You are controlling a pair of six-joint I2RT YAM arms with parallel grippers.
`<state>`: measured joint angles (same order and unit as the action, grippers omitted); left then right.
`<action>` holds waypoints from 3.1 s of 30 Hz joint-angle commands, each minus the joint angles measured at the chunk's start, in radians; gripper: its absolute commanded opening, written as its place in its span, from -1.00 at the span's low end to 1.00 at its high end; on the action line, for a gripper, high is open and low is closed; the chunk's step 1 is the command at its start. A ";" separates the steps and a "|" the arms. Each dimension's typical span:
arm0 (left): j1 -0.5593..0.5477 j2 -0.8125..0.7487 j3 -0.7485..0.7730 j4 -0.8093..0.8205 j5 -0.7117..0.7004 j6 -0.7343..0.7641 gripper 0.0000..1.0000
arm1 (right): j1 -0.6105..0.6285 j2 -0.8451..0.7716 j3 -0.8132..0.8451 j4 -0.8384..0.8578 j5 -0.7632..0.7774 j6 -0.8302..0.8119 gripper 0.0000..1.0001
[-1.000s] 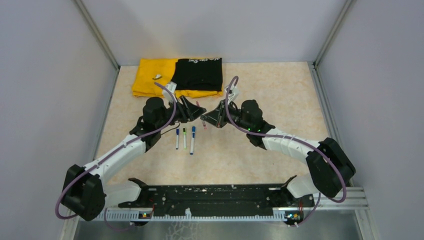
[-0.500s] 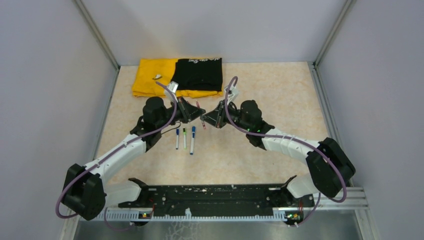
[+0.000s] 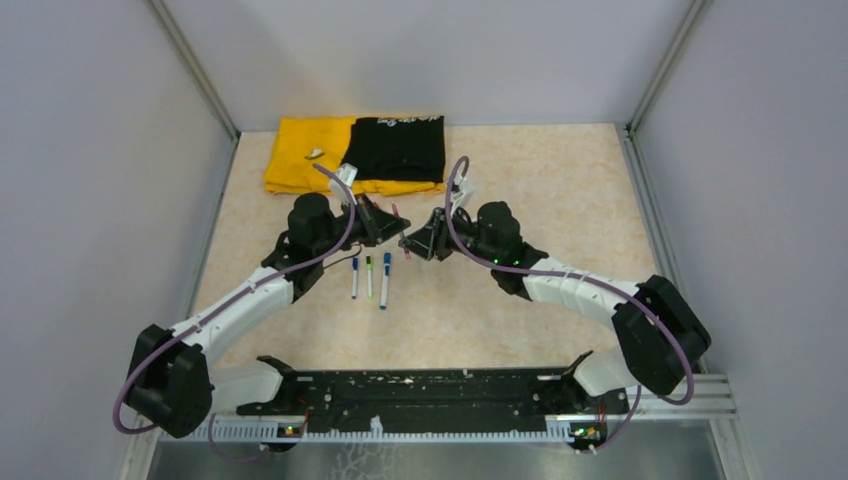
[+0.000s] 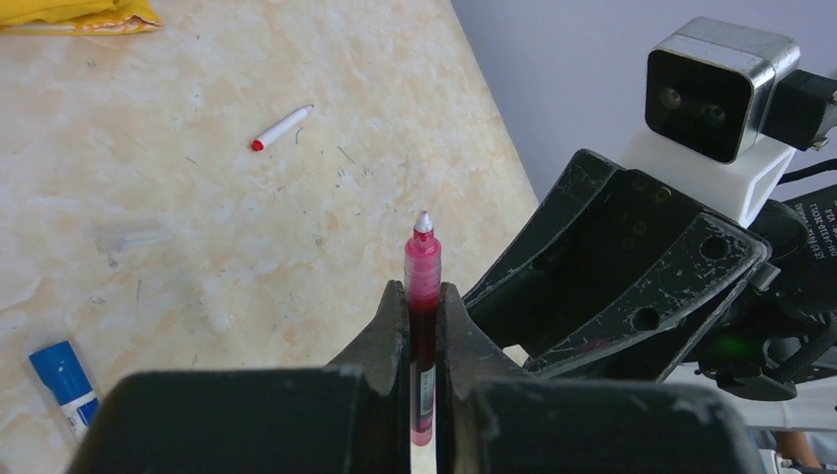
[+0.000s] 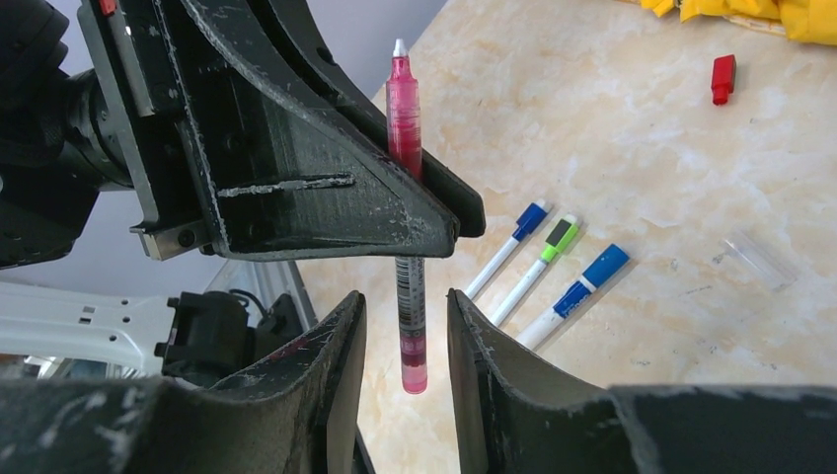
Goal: Insert the pens into the pen caps
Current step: Adjust the pen, then adjust the pen cap at the center of the board.
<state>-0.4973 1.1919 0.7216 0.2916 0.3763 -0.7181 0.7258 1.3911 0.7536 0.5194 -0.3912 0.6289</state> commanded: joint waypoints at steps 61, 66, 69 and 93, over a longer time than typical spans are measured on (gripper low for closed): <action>0.011 -0.031 0.140 -0.238 -0.155 0.262 -1.00 | 0.029 -0.047 0.113 -0.197 0.127 -0.170 -0.25; 0.013 -0.095 0.149 -0.373 -0.301 0.421 -1.00 | 0.016 -0.036 0.171 -0.387 0.241 -0.255 -0.19; 0.014 -0.168 0.115 -0.400 -0.365 0.492 -1.00 | 0.001 0.031 0.237 -0.508 0.271 -0.287 -0.18; 0.014 -0.424 0.040 -0.580 -0.646 0.503 -1.00 | -0.023 0.632 0.790 -0.858 0.221 -0.619 -0.10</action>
<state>-0.4881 0.7975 0.7723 -0.2775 -0.2310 -0.2127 0.7082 1.9850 1.4616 -0.3012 -0.1627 0.0849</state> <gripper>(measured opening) 0.176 0.449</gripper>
